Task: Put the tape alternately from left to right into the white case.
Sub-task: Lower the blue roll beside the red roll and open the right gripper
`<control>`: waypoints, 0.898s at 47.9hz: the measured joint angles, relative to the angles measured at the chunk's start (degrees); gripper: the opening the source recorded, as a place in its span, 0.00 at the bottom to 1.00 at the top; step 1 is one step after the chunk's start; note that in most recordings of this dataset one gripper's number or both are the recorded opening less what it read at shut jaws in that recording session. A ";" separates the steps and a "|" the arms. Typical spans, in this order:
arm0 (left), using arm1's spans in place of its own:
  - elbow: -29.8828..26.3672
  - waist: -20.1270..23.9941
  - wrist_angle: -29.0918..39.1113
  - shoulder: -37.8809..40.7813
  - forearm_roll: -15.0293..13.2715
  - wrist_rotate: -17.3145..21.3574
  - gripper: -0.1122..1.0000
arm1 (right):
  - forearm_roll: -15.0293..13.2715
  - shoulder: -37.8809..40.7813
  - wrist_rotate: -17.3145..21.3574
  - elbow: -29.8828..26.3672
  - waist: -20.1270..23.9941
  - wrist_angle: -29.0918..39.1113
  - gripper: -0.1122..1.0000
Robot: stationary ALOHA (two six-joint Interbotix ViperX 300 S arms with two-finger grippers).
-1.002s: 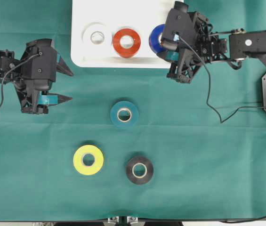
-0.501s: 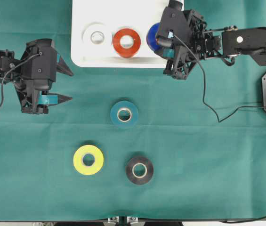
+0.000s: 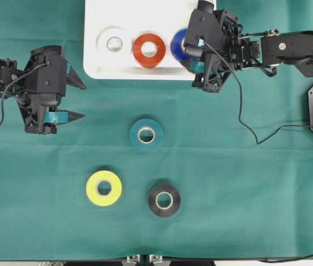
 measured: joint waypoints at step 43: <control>0.00 0.00 0.00 0.00 0.00 0.00 0.91 | 0.00 0.00 0.09 0.00 0.09 -0.09 0.88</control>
